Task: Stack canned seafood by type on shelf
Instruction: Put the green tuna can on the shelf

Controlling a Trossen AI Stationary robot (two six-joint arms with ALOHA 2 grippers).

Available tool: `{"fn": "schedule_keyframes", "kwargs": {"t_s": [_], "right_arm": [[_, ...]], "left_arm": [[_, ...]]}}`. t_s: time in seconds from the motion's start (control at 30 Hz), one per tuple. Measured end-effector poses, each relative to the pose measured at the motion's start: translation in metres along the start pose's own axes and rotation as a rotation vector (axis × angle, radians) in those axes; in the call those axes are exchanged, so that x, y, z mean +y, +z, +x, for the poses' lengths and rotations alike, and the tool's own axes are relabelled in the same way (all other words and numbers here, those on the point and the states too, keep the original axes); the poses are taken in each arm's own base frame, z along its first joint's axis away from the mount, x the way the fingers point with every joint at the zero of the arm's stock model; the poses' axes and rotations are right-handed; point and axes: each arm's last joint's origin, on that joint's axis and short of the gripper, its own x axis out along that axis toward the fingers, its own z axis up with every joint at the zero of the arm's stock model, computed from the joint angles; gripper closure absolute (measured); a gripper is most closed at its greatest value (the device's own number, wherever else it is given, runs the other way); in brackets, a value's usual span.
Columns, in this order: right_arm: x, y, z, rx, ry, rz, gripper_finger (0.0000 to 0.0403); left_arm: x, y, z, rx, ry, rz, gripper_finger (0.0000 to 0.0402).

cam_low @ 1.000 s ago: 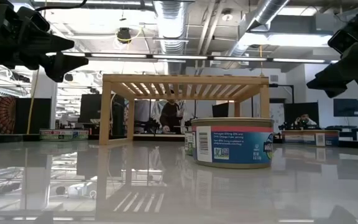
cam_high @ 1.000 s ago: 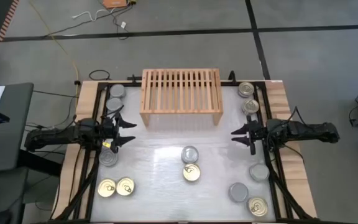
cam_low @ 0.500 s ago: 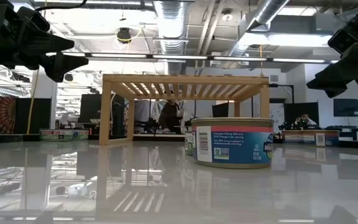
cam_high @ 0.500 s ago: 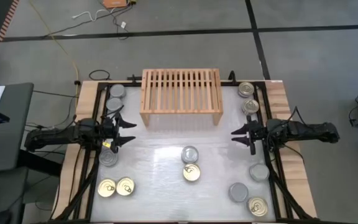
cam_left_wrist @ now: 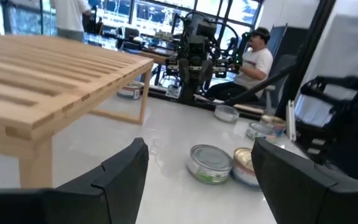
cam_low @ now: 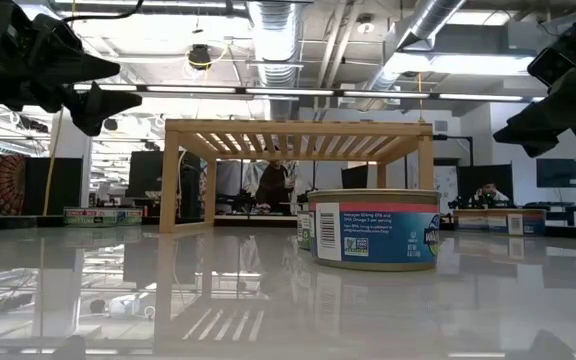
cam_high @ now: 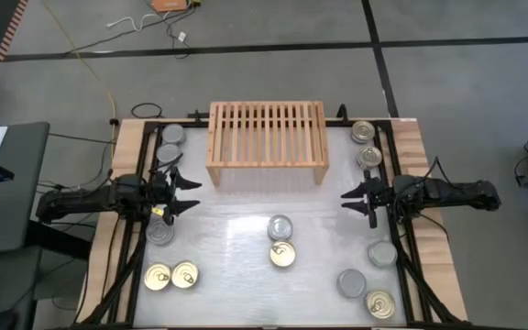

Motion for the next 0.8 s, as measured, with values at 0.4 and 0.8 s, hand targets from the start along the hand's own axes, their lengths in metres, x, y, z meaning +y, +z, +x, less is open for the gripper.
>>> {"fn": "schedule_keyframes", "kwargs": {"t_s": [0.4,0.8], "right_arm": [[0.000,0.000,0.000,0.000,0.000,0.000,0.0241],[0.000,0.000,0.000,0.000,0.000,0.000,0.0241]], "left_arm": [[-0.003,0.013,0.000,0.018,0.000,-0.019,0.0127],[-0.017,0.070,0.042,0.171,0.057,0.109,0.0127]]}}
